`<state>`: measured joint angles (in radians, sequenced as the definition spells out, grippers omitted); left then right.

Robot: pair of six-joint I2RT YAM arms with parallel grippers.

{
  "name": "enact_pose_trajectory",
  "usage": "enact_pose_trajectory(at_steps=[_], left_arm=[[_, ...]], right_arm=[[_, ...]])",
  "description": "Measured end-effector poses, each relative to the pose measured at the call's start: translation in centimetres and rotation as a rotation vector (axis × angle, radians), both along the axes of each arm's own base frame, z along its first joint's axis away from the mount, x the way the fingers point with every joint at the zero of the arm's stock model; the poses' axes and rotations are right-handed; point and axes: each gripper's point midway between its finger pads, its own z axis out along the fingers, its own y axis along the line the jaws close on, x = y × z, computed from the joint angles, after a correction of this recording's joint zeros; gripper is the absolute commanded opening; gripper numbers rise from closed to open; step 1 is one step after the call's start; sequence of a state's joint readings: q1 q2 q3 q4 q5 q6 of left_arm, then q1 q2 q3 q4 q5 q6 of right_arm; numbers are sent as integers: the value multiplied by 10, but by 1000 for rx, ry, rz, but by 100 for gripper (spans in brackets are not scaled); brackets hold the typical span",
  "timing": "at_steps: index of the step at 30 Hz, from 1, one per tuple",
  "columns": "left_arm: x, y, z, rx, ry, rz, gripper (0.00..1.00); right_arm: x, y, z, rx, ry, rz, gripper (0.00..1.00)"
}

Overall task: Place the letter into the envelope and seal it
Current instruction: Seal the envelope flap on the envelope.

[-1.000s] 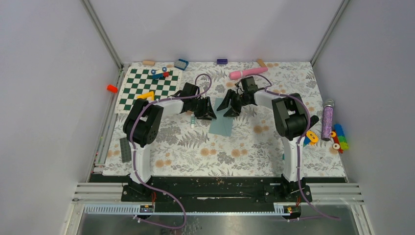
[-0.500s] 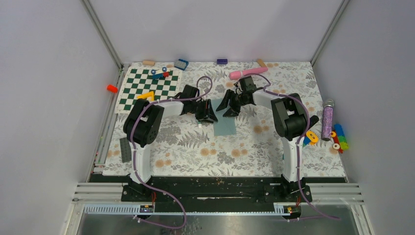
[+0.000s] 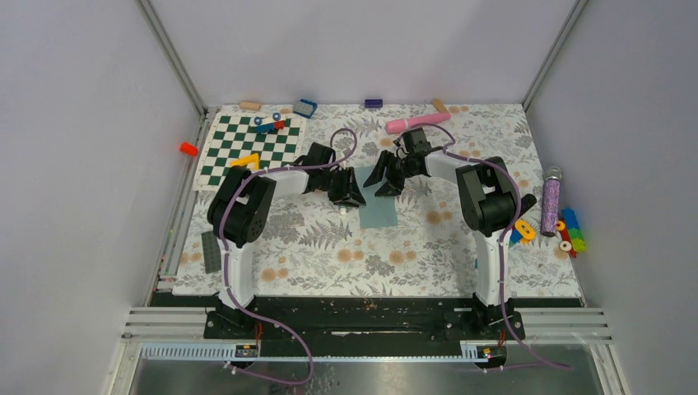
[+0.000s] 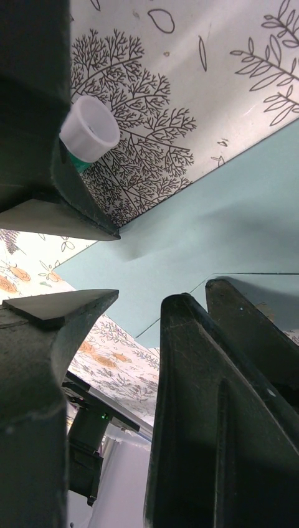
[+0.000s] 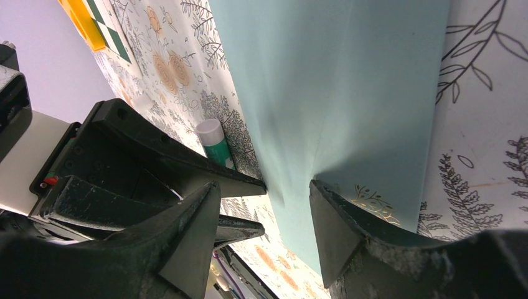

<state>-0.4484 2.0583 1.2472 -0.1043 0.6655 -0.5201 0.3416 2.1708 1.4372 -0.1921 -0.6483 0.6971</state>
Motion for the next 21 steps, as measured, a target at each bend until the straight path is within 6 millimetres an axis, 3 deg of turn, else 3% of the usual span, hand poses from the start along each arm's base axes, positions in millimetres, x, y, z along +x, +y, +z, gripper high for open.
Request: enact_pose_trajectory(at_steps=[8,16,21], left_arm=[[1,0,3,-26,-3,3,37],[-2,-10,32,-142,-39,-34,37],[-8,-23,35,-130,-39,-64,32]], right_arm=[[0,0,0,0,0,0,62],[0,0,0,-1,0,0,62],[0,0,0,-1,0,0,62]])
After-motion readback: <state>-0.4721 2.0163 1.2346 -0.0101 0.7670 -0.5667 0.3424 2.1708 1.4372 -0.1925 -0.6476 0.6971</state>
